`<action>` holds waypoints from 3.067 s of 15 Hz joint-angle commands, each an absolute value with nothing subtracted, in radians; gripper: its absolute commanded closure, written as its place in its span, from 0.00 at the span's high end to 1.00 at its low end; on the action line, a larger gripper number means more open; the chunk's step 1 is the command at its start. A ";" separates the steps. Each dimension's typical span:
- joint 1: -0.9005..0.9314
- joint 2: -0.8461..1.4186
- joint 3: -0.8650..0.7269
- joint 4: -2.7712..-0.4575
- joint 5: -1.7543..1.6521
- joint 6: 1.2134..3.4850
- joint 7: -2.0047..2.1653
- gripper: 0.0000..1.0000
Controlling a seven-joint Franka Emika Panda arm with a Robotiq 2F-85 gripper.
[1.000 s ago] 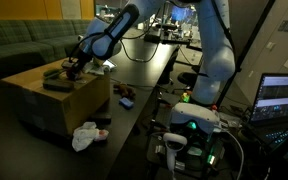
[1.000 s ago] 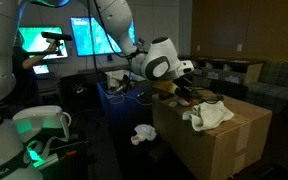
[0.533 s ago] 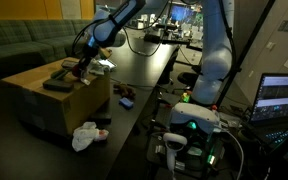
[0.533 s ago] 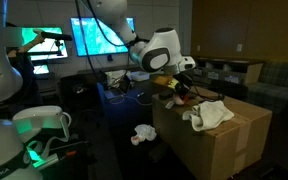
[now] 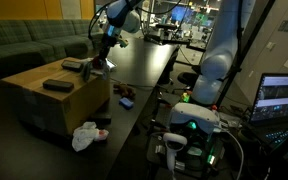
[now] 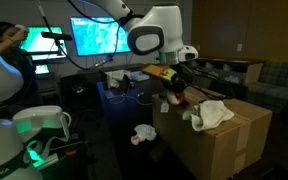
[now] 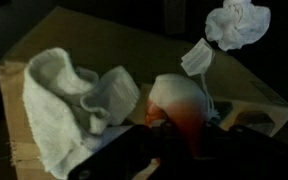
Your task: Remove the brown toy from the box and replace it with the towel, remove the blue object from the box and replace it with the gray duster and remove the orange plush toy from the box and replace it with the duster, remove the duster and replace it with the plastic bag
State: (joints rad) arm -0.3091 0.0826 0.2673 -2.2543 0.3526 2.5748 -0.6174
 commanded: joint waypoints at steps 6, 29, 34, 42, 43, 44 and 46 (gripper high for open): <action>-0.175 -0.106 -0.035 -2.525 0.333 2.517 -0.742 0.04; -0.179 0.587 0.151 -2.413 0.663 3.261 -0.768 0.43; -0.202 0.636 0.168 -2.377 0.658 3.356 -0.748 0.77; -0.261 0.627 0.275 -2.394 0.636 3.438 -0.710 1.00; -0.271 0.629 0.301 -2.398 0.633 3.441 -0.708 1.00; -0.282 0.631 0.328 -2.402 0.630 3.444 -0.707 1.00; -0.296 0.654 0.384 -2.401 0.627 3.463 -0.705 1.00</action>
